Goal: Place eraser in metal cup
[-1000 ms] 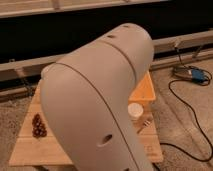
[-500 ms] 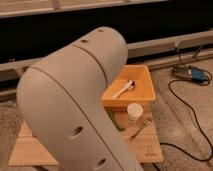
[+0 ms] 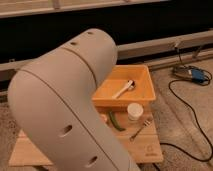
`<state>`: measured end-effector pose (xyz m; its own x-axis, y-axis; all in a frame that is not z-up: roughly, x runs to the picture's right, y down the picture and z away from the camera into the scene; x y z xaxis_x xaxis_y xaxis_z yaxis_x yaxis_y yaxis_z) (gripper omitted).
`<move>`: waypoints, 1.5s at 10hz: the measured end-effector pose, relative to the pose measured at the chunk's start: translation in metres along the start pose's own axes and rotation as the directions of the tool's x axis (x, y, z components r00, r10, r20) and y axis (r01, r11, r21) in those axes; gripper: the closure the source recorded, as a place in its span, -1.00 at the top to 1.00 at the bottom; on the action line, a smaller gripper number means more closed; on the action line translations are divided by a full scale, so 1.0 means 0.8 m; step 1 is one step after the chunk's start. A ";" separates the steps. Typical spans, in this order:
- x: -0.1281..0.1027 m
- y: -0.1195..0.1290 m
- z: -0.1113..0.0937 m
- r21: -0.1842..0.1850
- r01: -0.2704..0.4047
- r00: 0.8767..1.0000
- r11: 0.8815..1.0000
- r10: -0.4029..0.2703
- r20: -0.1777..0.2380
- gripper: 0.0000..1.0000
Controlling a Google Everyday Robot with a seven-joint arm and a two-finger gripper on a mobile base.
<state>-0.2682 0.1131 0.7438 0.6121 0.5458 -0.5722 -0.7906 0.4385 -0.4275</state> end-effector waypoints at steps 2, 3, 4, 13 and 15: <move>-0.008 0.003 0.003 0.002 0.005 1.000 1.000 -0.005 0.004 0.37; -0.014 0.002 0.004 0.005 0.004 1.000 1.000 -0.004 0.008 0.47; -0.017 -0.001 0.005 0.011 0.002 1.000 1.000 -0.002 0.010 0.49; -0.012 -0.002 -0.023 -0.027 0.002 0.998 1.000 0.000 0.056 0.49; -0.003 -0.018 -0.045 -0.036 -0.009 0.997 0.999 0.012 0.078 0.49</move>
<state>-0.2593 0.0796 0.7261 0.6022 0.6047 -0.5212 -0.7962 0.4073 -0.4473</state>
